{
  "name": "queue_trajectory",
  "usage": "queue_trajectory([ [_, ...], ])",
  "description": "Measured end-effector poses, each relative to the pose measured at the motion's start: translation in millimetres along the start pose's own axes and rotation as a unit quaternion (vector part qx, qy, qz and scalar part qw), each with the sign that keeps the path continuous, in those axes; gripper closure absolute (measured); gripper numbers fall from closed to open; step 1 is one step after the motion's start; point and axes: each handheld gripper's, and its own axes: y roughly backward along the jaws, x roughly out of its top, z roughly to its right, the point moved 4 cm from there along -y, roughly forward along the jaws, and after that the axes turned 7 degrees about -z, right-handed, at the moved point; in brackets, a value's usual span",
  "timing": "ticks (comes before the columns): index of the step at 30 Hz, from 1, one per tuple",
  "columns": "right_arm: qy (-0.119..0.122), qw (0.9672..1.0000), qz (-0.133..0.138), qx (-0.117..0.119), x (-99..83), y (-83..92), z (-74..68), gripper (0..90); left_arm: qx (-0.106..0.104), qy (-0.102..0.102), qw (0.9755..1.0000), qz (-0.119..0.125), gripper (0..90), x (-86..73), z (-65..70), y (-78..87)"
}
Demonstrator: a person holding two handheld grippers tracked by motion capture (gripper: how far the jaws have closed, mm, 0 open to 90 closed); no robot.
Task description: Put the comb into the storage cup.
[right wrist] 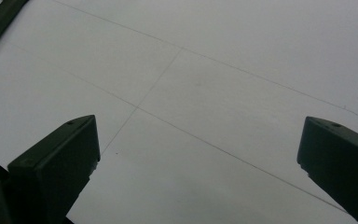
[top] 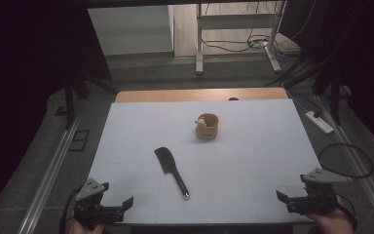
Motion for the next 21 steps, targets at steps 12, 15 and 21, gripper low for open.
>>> queue_trajectory([
  [12, -0.006, 1.0, 0.001, 0.001, 0.1, 0.0, 0.9, 0.0, -0.024, -0.013, 0.9995, -0.014, 0.0, 8.2, -2.4, -13.3],
  [15, -0.006, 1.0, 0.001, 0.002, 0.2, 0.0, 0.9, 0.0, -0.025, -0.02, 0.9991, -0.027, 0.0, 12.2, -0.5, -18.1],
  [21, -0.007, 1.0, 0.002, 0.003, 0.1, 0.2, 1.1, 0.0, -0.029, -0.029, 0.9986, -0.032, 0.0, 21.0, 3.1, -25.8],
])
